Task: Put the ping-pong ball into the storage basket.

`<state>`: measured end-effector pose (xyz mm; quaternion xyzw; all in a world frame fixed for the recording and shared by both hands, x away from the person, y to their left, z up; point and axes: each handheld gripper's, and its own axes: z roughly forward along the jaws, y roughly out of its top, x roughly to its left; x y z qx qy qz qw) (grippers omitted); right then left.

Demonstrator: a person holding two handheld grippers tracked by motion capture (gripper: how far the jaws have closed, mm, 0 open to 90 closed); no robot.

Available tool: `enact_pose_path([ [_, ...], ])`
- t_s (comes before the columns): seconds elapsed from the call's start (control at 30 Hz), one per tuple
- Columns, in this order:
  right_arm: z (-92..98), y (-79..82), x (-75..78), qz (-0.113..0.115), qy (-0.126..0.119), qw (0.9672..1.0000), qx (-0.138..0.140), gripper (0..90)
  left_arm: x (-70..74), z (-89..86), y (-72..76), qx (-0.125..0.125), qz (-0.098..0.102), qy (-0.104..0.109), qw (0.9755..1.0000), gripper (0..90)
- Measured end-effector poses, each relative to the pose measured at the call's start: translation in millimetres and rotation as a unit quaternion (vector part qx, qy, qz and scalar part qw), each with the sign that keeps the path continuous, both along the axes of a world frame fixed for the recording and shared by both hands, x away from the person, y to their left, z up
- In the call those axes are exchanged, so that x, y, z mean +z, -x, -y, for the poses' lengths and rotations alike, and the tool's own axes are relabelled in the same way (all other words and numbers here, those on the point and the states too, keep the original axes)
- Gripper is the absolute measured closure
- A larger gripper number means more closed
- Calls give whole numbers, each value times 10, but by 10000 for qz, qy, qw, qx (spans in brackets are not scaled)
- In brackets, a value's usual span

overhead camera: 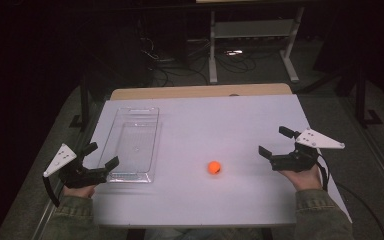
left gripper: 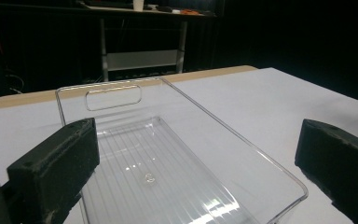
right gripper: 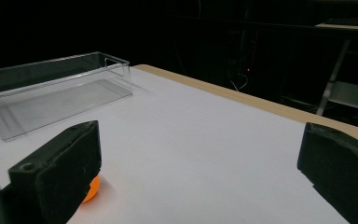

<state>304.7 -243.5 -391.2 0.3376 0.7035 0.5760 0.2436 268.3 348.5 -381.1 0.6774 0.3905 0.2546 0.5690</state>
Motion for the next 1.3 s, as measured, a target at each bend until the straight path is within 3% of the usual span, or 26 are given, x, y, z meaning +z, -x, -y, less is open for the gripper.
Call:
enact_pose_path([
  [0.3,10,-4,-22,-40,16,10000,-41,0,14,32,7,-38,-11,-55,10000,0],
  [0.67,25,-9,-19,-52,-18,9999,-91,0,55,58,9,-65,-169,-153,9997,0],
  [1.3,-7,-27,-34,-92,16,10000,-14,0,202,181,-26,-332,-219,-449,9982,0],
])
